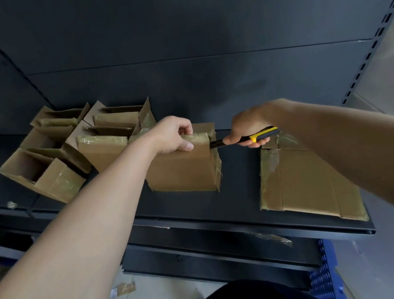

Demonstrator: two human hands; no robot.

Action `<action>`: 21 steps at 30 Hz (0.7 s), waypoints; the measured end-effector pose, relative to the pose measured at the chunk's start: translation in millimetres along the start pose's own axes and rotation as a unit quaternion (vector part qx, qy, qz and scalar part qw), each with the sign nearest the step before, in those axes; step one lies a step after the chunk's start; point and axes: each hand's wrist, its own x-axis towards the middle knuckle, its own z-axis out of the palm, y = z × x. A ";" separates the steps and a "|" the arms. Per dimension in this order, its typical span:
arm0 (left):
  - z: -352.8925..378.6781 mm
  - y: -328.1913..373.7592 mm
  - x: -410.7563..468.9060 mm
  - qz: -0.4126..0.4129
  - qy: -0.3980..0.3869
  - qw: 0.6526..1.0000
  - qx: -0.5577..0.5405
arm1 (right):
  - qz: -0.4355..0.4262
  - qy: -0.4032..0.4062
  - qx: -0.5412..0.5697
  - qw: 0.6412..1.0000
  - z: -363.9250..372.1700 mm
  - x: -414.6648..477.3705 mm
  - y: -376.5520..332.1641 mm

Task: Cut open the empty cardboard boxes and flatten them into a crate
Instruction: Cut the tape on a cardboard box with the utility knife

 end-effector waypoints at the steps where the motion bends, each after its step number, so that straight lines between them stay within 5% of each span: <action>1: 0.1 2.2 1.6 0.004 0.001 1.000 -0.004 | 0.000 0.003 -0.003 1.000 -1.5 -0.7 -0.4; 5: 0.0 5.9 3.9 0.005 0.005 0.999 -0.036 | 0.015 -0.030 0.025 0.999 4.7 -1.6 -4.5; 8: -6.1 -1.5 5.2 -0.008 0.055 0.996 -0.071 | 0.024 0.040 0.054 0.997 2.2 -10.2 9.2; 12: -9.9 -3.1 9.9 -0.005 0.048 0.999 0.008 | 0.004 0.163 -0.072 0.984 4.1 -16.4 20.7; 21: -11.7 -5.7 16.3 0.026 0.024 0.993 0.113 | 0.023 0.150 -0.102 0.983 24.3 -23.1 17.6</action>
